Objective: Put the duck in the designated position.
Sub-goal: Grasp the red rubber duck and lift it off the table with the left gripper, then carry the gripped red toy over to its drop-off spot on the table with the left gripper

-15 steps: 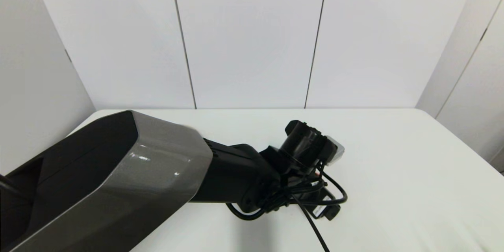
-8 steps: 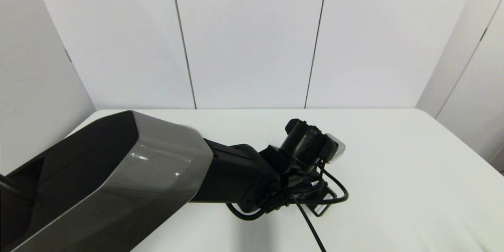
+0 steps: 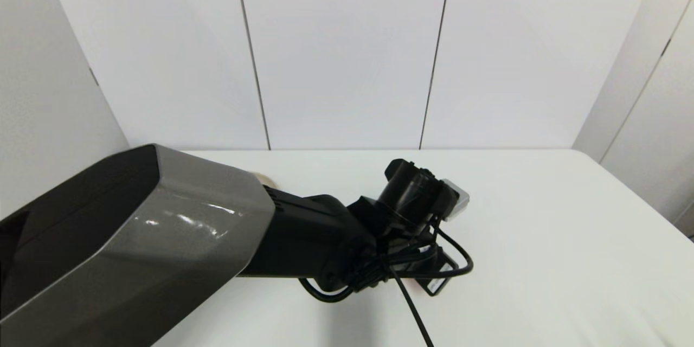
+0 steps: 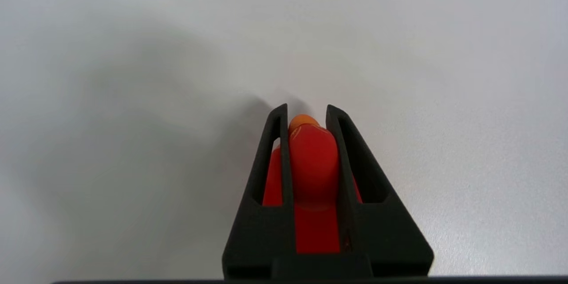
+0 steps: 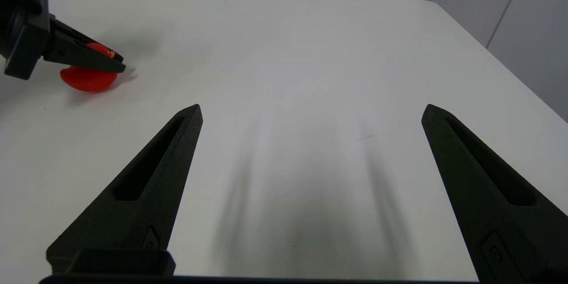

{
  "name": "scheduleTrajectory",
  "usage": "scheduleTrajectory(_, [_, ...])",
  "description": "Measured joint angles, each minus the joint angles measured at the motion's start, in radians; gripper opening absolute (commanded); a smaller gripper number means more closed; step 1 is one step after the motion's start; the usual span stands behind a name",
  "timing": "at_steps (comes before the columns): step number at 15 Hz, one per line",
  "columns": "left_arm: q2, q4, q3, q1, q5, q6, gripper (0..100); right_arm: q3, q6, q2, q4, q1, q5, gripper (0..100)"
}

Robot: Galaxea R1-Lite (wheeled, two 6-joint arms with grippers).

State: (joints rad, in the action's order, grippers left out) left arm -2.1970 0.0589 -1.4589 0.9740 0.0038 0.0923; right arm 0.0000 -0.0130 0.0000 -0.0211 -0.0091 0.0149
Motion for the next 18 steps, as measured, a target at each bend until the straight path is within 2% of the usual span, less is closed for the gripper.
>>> scheduleTrajectory(6, [0.075, -0.009, 0.021, -0.015, 0.001, 0.004, 0, 0.0, 0.0, 0.0, 0.0, 0.0, 0.0, 100])
scheduleTrajectory(11, [0.209, -0.023, 0.039, -0.095, 0.026, 0.009, 0, 0.0, 0.0, 0.0, 0.0, 0.0, 0.0, 100])
scheduleTrajectory(14, [0.313, -0.046, 0.064, -0.202, 0.06, 0.014, 0, 0.0, 0.0, 0.0, 0.0, 0.0, 0.0, 100])
scheduleTrajectory(18, [0.44, -0.054, 0.123, -0.434, 0.069, 0.067, 0, 0.0, 0.0, 0.0, 0.0, 0.0, 0.0, 100])
